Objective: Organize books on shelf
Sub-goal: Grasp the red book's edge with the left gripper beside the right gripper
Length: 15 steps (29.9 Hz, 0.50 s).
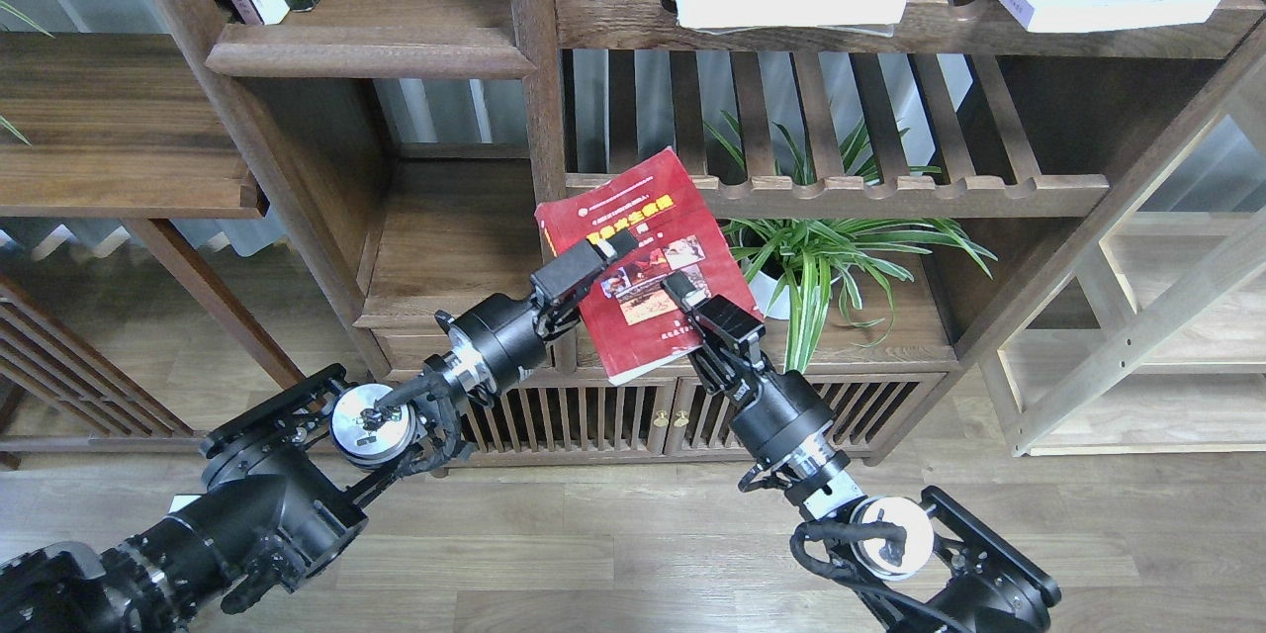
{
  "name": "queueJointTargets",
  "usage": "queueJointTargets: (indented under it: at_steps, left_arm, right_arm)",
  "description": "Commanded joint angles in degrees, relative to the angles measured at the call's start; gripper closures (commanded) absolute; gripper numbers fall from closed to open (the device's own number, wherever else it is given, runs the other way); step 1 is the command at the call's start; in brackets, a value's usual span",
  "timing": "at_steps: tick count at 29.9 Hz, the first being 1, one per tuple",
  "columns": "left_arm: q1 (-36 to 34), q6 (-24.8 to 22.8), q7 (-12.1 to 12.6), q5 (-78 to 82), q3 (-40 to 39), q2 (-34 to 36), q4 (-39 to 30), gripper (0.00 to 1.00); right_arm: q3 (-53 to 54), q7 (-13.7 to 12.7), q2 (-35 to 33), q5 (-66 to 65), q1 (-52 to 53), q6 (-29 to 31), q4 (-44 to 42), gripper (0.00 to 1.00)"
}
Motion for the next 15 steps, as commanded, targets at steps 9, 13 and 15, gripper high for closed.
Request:
queueJointTargets:
  at_steps: [9,13,15]
  left_arm:
    - [1.8,0.0,-0.2,-8.9,-1.0,0.1,0.0,0.96]
    - [1.9,0.0,-0.2,-8.9,-0.9,0.1,0.1,0.98]
    - [1.9,0.0,-0.2,-8.9,-0.9,0.1,0.1,0.98]
  right_arm:
    - [-0.8,0.0,1.1,-3.3,-0.8,0.0,-0.1,0.85]
    - [-0.8,0.1,1.3,-3.8,-1.2,0.0,-0.1,0.79]
    - [-0.8,0.1,1.5,-3.8,-1.2,0.0,-0.1,0.75]
